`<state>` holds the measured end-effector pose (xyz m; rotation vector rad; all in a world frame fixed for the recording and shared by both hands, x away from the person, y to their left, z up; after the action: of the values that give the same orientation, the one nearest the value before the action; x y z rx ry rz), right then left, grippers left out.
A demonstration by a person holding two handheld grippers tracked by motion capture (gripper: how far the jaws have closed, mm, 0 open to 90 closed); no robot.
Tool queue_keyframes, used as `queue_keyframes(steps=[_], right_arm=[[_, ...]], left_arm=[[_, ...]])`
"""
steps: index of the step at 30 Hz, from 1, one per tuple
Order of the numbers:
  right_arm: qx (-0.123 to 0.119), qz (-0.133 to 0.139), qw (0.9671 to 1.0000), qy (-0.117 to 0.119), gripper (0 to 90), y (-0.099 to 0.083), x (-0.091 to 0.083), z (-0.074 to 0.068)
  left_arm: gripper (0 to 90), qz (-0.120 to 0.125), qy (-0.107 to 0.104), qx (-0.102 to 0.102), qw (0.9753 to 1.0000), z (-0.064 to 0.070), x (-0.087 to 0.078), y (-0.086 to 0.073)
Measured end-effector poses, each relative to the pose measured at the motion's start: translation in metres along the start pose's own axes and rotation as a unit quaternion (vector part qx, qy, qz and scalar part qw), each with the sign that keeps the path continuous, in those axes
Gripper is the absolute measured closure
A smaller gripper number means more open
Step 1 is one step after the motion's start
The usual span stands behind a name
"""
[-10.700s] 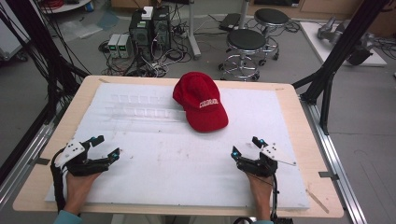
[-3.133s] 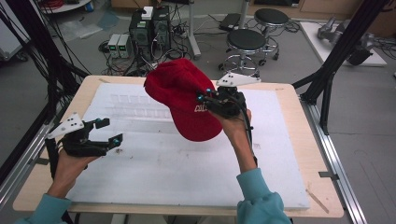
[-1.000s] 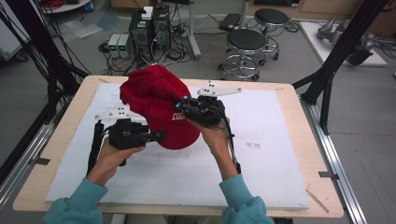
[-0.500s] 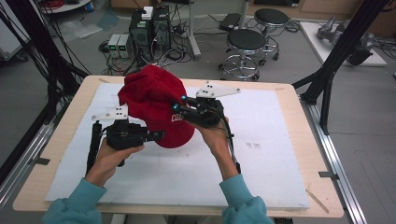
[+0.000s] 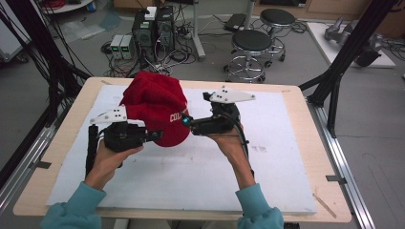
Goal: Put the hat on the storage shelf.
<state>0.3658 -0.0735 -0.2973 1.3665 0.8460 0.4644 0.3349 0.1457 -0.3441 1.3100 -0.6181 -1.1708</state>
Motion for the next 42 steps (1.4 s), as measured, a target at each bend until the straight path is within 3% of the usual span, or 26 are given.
queue_keyframes(steps=[3, 6, 8, 10, 14, 19, 20, 22, 31, 41, 42], right_arm=[[-0.002, -0.006, 0.9999, -0.014, 1.7, -0.007, -0.010, 0.007], [0.002, -0.013, 0.9995, -0.028, 1.7, -0.016, -0.020, 0.014], [-0.001, -0.015, 0.9992, -0.036, 1.7, -0.020, -0.026, 0.017], [0.001, -0.022, 0.9983, -0.053, 1.7, -0.030, -0.038, 0.024], [-0.001, -0.029, 0.9966, -0.078, 1.7, -0.044, -0.055, 0.032], [0.005, -0.036, 0.9931, -0.111, 1.7, -0.066, -0.078, 0.044], [0.010, -0.037, 0.9927, -0.115, 1.7, -0.071, -0.082, 0.046], [0.012, -0.040, 0.9912, -0.126, 1.7, -0.078, -0.089, 0.051], [0.035, -0.023, 0.9873, -0.153, 1.7, -0.112, -0.109, 0.060], [0.060, -0.006, 0.9823, -0.177, 1.7, -0.151, -0.114, 0.069], [0.064, -0.006, 0.9821, -0.177, 1.7, -0.153, -0.114, 0.069]], left_arm=[[84.8, 0.000, 0.011, 0.007, 0.9999, -0.003, -0.004, 0.002], [84.8, -0.006, 0.044, 0.025, 0.9987, -0.010, -0.011, 0.007], [84.7, -0.007, 0.050, 0.028, 0.9983, -0.013, -0.013, 0.009], [84.7, -0.009, 0.069, 0.036, 0.9969, -0.021, -0.019, 0.015], [84.8, -0.016, 0.108, 0.054, 0.9926, -0.035, -0.025, 0.023], [84.8, -0.018, 0.139, 0.067, 0.9878, -0.049, -0.028, 0.031], [84.8, -0.018, 0.139, 0.067, 0.9878, -0.049, -0.028, 0.031], [84.8, -0.024, 0.156, 0.077, 0.9844, -0.056, -0.028, 0.034], [84.8, -0.052, 0.191, 0.095, 0.9757, -0.075, -0.016, 0.030], [84.8, -0.072, 0.204, 0.098, 0.9715, -0.091, 0.005, 0.021], [84.8, -0.078, 0.207, 0.100, 0.9700, -0.093, 0.007, 0.019]])
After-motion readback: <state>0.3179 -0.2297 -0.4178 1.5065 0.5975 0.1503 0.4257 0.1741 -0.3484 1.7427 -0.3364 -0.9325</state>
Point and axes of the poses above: each handheld gripper's, and its own axes: x roughly forward along the jaws, y roughly out of its top, z roughly to its right, the point moved 5 cm from there along x, roughly forward along the jaws, and after that the axes turned 3 degrees about -y, right-handed, at the moved point
